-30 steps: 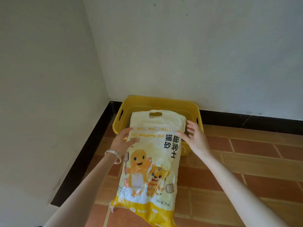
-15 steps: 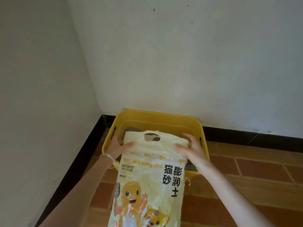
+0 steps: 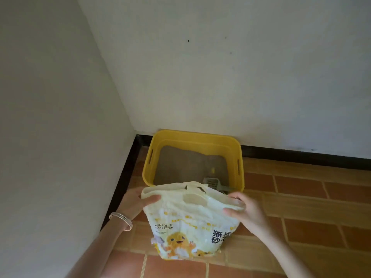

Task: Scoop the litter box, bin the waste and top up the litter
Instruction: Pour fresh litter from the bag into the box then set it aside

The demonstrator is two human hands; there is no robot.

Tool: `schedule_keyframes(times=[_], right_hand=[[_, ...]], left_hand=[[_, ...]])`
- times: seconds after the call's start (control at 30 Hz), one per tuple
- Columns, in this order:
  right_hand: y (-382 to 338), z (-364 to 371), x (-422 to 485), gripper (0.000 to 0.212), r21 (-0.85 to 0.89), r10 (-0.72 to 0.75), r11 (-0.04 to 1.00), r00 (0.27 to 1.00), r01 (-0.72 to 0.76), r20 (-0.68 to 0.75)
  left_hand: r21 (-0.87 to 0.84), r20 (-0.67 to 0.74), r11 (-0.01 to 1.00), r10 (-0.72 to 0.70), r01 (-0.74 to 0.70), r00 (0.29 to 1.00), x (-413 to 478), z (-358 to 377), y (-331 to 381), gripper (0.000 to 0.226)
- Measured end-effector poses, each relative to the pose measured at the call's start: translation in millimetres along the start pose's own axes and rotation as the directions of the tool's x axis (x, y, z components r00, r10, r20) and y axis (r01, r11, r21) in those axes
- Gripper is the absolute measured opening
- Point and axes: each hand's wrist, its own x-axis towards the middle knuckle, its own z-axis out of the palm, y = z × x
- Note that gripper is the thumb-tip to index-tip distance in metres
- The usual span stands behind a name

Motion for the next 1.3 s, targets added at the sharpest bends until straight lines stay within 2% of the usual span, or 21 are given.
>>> schedule_keyframes(times=[0.07,0.17,0.23,0.27,0.33,0.4,0.47,0.53,0.57,0.87,1.0,1.03,1.13,1.2,1.23,1.3], right_hand=[[-16.6,-11.6,-24.3,0.041,-0.109,0.003,0.994,0.997,0.005,0.074],[-49.8,-35.4,-65.1,0.072,-0.198,-0.032,0.979,0.994,0.053,0.107],[-74.0,-55.4,-92.1,0.097,-0.18,-0.03,0.982,0.991,0.053,0.127],[-86.7,-65.9,-104.3,0.096,-0.167,-0.013,0.985,0.991,0.035,0.135],[-113.1,-87.5,-128.1,0.078,-0.142,0.003,0.99,0.992,0.015,0.125],[-139.2,-110.2,-151.2,0.066,-0.097,0.022,0.995,0.99,-0.008,0.14],[-166.9,-133.2,-174.2,0.037,-0.075,0.069,0.995,0.986,-0.058,0.152],[-191.1,-155.7,-198.4,0.014,-0.025,0.097,0.995,0.98,-0.094,0.174],[-204.2,-166.4,-212.0,0.011,-0.019,0.111,0.994,0.978,-0.109,0.177],[-294.5,-245.6,-337.2,0.012,-0.013,0.147,0.989,0.988,-0.147,0.04],[-319.7,-271.9,-386.8,0.013,-0.001,0.171,0.985,0.985,-0.171,-0.036],[-324.1,-277.6,-399.5,0.019,-0.001,0.18,0.984,0.982,-0.18,-0.056],[-334.1,-295.1,-434.9,0.068,-0.064,0.179,0.98,0.972,-0.191,-0.153],[-332.3,-306.5,-456.9,0.089,-0.069,0.161,0.981,0.959,-0.182,-0.235],[-335.4,-310.9,-466.3,0.087,-0.075,0.15,0.981,0.948,-0.177,-0.28],[-342.4,-318.0,-481.8,0.057,-0.109,0.125,0.979,0.928,-0.174,-0.352]], left_hand=[[-0.001,0.04,0.999,-0.046,0.046,0.998,-29.9,-5.6,15.8,0.023],[0.07,0.082,0.996,-0.064,0.058,0.995,-69.4,-19.1,41.0,0.055],[0.092,0.115,0.995,-0.048,0.038,0.992,-95.2,-26.5,60.8,0.051],[0.097,0.129,0.995,-0.041,0.029,0.991,-107.8,-29.3,73.7,0.04],[0.09,0.165,0.996,-0.015,0.0,0.986,-131.5,-34.3,100.8,0.023],[0.09,0.208,0.995,0.014,-0.034,0.978,-156.1,-41.1,131.9,0.031],[0.09,0.233,0.994,0.044,-0.067,0.971,-179.3,-48.3,161.4,0.047],[0.122,0.25,0.987,0.073,-0.107,0.966,-200.9,-53.2,190.1,0.038],[0.147,0.26,0.981,0.088,-0.129,0.962,-211.9,-55.2,204.6,0.034],[0.297,0.424,0.889,0.203,-0.347,0.883,-305.9,-69.3,322.0,0.034],[0.356,0.423,0.819,0.288,-0.45,0.859,-336.0,-75.1,357.6,0.035],[0.378,0.419,0.785,0.328,-0.491,0.847,-344.0,-75.0,365.6,0.035],[0.463,0.421,0.621,0.474,-0.632,0.774,-359.0,-76.7,385.4,0.035],[0.509,0.431,0.53,0.525,-0.678,0.734,-365.2,-80.0,397.8,0.034],[0.535,0.434,0.487,0.542,-0.69,0.719,-367.4,-81.2,403.8,0.034],[0.58,0.426,0.409,0.585,-0.704,0.69,-370.9,-82.2,416.0,0.033]])
